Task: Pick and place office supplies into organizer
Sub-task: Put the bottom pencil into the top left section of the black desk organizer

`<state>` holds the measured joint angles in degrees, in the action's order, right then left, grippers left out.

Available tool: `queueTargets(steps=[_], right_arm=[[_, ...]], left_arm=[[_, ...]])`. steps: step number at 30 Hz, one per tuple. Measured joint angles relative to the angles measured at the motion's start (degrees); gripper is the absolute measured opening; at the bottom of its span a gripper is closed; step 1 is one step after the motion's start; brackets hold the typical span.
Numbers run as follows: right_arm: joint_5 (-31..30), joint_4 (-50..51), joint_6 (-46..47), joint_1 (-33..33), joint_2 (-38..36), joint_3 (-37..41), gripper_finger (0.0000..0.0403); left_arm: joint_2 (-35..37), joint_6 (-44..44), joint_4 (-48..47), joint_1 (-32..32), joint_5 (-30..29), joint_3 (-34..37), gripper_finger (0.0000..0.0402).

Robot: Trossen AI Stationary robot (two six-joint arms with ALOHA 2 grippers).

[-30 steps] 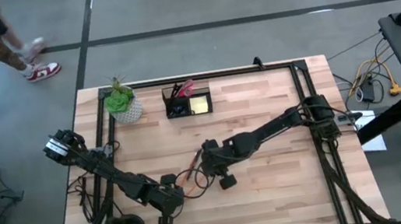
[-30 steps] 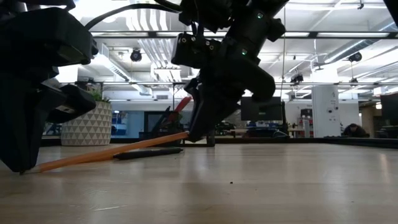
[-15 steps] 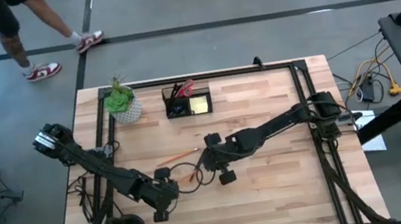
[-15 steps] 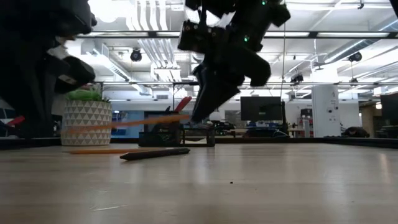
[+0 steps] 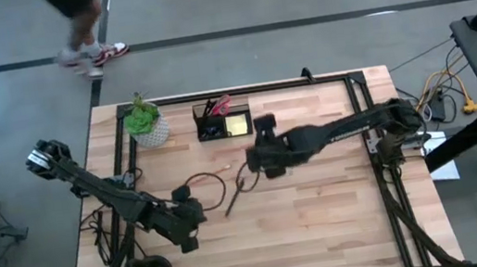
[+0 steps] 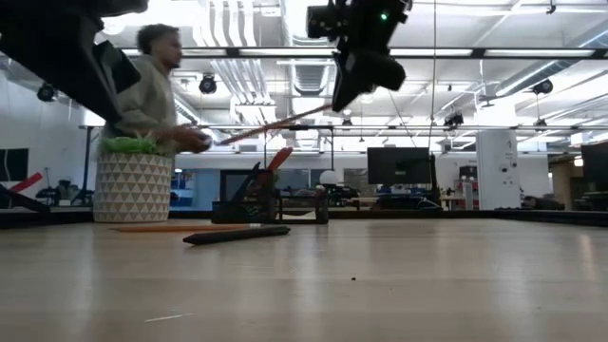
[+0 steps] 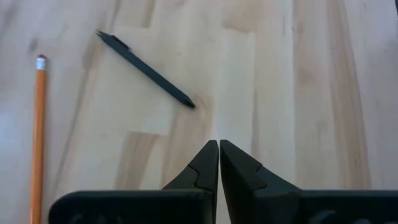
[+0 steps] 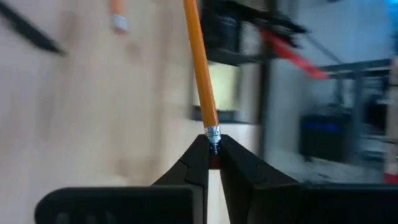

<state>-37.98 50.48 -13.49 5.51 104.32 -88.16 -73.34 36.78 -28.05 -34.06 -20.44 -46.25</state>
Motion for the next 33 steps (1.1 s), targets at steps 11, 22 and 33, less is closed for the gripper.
queueTargets(steps=[11, 22, 33], right_arm=[[-2.14, 15.68, -4.24, -16.02, 8.21, -21.85, 0.0018], [2.11, 31.54, -10.55, -21.63, 26.53, -46.97, 0.0019], [-6.83, 24.90, -25.66, -19.31, 25.76, -45.56, 0.0019]], left_arm=[[-0.16, 5.57, 0.40, 0.90, -3.24, 0.22, 0.0000], [-0.75, 8.10, 0.51, 1.51, -3.87, 1.61, 0.0000], [-2.58, 9.40, 0.61, 2.53, -4.88, 1.63, 0.0000]])
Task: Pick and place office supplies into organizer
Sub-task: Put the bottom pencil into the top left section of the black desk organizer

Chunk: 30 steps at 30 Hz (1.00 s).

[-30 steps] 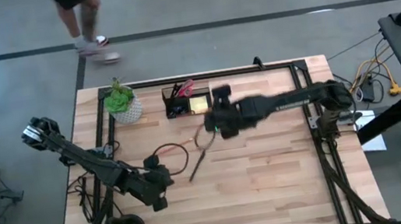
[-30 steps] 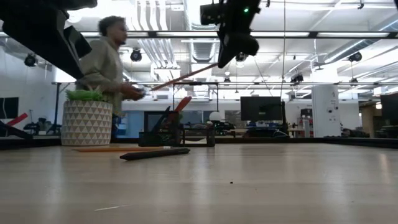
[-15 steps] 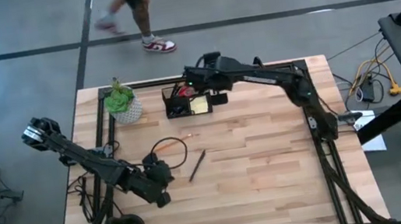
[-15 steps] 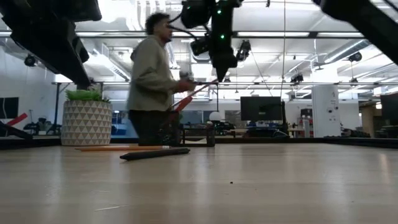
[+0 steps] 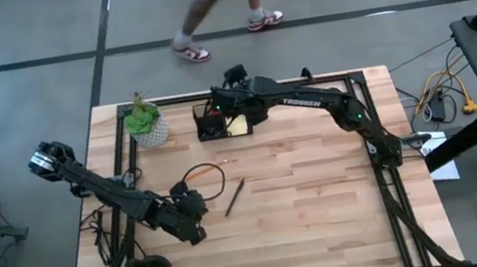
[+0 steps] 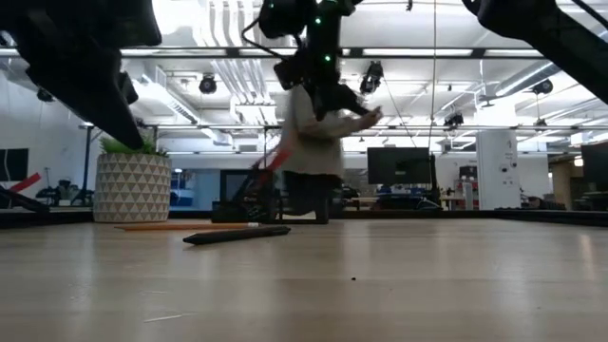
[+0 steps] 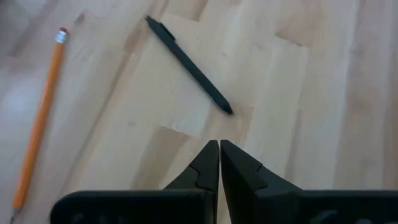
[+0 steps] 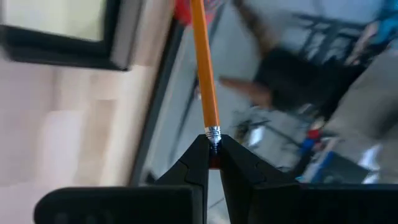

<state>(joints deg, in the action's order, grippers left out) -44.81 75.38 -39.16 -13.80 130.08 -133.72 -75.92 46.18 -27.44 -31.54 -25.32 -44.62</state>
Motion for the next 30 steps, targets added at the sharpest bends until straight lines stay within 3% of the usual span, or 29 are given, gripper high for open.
queueTargets(steps=[7, 14, 20, 30], right_arm=[[-0.62, -7.78, -17.58, 0.15, 0.15, -0.93, 0.0019], [-0.21, -8.22, -18.42, 0.15, 0.28, -0.54, 0.0019], [3.69, -8.16, -18.84, 0.15, 0.28, 0.30, 0.0019], [2.41, -14.30, -25.15, -0.91, 0.30, 7.63, 0.0029]], left_arm=[[-0.37, -0.27, -0.11, 1.78, -0.75, 0.00, 0.0000], [-0.63, -0.56, -0.04, 2.05, -1.13, 0.01, 0.0000], [-0.70, -0.60, -0.11, 2.98, -2.41, 0.00, 0.0000], [-0.70, -0.58, -0.05, 3.33, -2.45, -0.02, 0.0000]])
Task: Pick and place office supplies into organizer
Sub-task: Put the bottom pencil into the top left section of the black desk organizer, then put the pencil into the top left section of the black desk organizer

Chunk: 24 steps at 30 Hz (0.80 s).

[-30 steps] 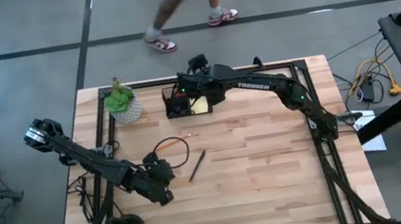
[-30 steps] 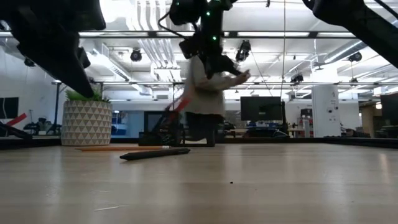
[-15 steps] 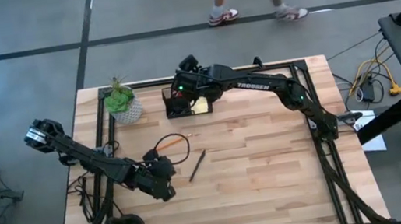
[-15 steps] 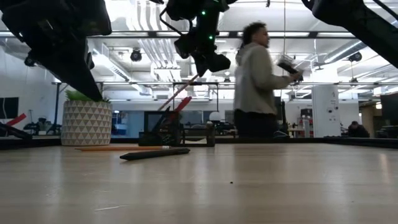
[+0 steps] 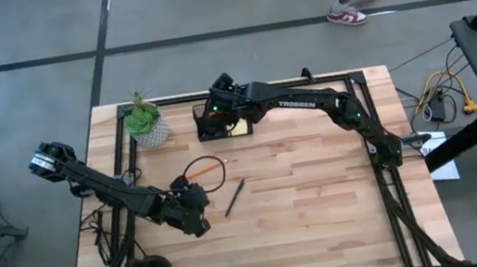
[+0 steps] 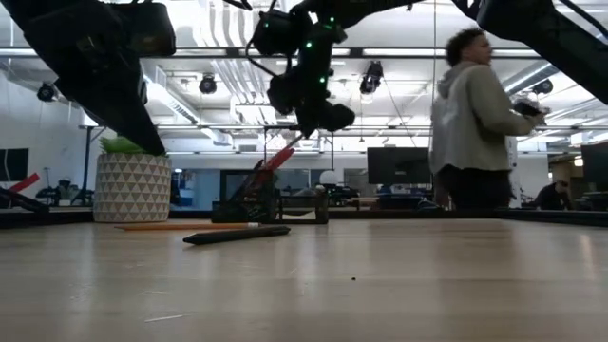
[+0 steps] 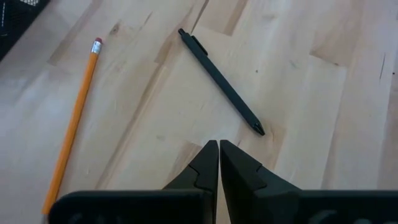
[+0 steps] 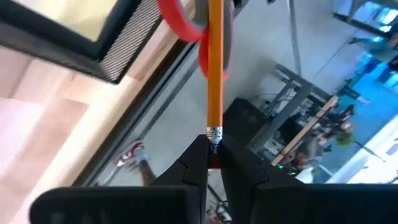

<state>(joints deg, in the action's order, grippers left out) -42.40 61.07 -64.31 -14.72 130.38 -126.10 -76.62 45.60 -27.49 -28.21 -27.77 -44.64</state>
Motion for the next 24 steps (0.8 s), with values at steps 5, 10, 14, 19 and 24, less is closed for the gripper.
queueTargets(steps=[5, 10, 14, 19, 24], right_arm=[[-0.94, -10.12, -5.16, 0.55, 0.09, 1.52, 0.0033], [-0.91, -12.56, -4.87, 0.78, 0.09, 0.62, 0.0036], [-0.82, -12.63, -1.76, 0.80, 0.09, 0.21, 0.0053], [0.07, -12.59, 0.08, 0.85, 0.09, 0.21, 0.0093], [0.16, -12.82, 1.56, 1.02, 0.09, 0.21, 0.0135]], left_arm=[[0.00, 0.01, -0.02, 0.00, 0.06, 0.00, 0.0000], [0.00, 0.00, 0.00, 0.00, 0.24, -0.02, 0.0000], [0.00, -0.64, -0.02, 0.00, 0.24, -0.01, 0.0000], [0.00, -1.42, -0.04, 0.00, 0.26, -0.02, 0.0000], [0.00, -1.42, -0.02, 0.00, 0.28, -0.02, 0.0000]])
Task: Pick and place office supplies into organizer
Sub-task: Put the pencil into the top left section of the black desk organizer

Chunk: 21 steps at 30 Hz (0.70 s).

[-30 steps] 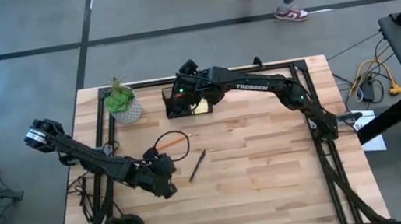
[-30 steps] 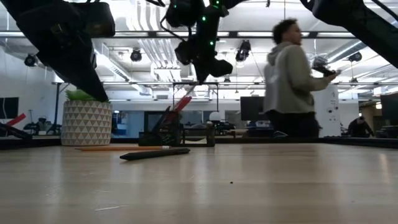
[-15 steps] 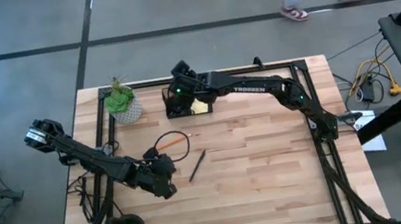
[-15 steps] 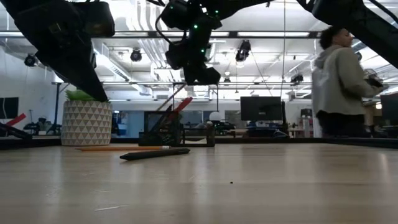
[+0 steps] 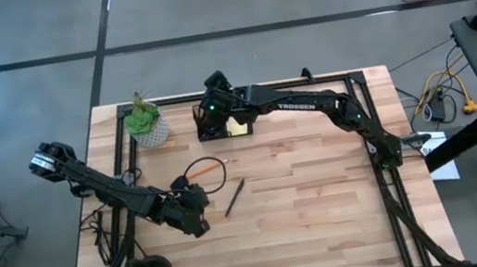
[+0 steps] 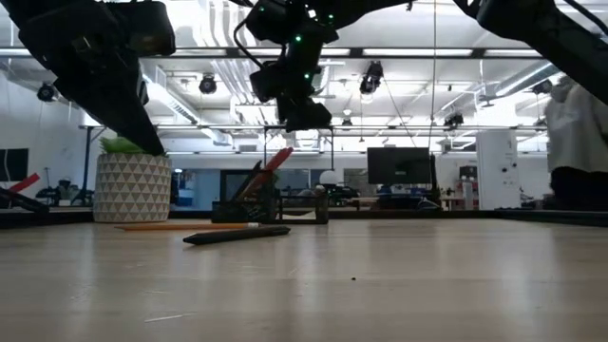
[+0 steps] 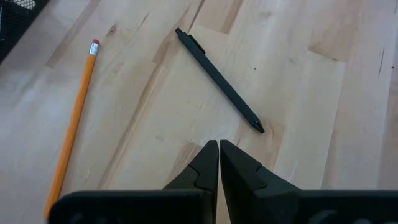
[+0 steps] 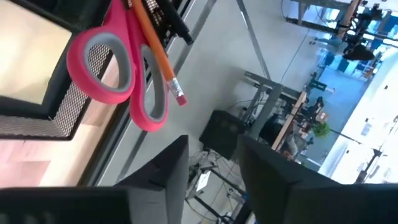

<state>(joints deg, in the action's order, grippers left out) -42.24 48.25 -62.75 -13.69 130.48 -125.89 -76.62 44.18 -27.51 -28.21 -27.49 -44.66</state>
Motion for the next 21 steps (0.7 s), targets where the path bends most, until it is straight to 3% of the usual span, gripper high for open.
queueTargets(steps=[7, 11, 15, 17, 21], right_arm=[[-4.72, -0.76, 10.24, 3.12, -0.11, 0.00, 0.0174], [-4.87, -0.07, 23.98, 6.65, -0.52, -0.11, 0.0178], [-4.22, 7.24, 41.69, 11.19, -0.82, -0.13, 0.0176], [-0.68, 12.45, 53.31, 13.40, -0.98, -0.13, 0.0176], [12.49, 19.32, 78.50, 17.21, -1.11, -0.10, 0.0176]], left_arm=[[0.00, -0.03, 0.00, 0.00, 0.04, 0.00, 0.0000], [0.00, -0.04, -0.02, 0.04, 0.64, 0.00, 0.0000], [0.02, -0.04, -0.05, 0.42, 3.61, 0.02, 0.0000], [0.02, 0.03, -0.10, 0.52, 4.69, 0.01, 0.0000], [-0.17, 0.28, -0.21, 0.68, 4.80, 0.02, 0.0000]])
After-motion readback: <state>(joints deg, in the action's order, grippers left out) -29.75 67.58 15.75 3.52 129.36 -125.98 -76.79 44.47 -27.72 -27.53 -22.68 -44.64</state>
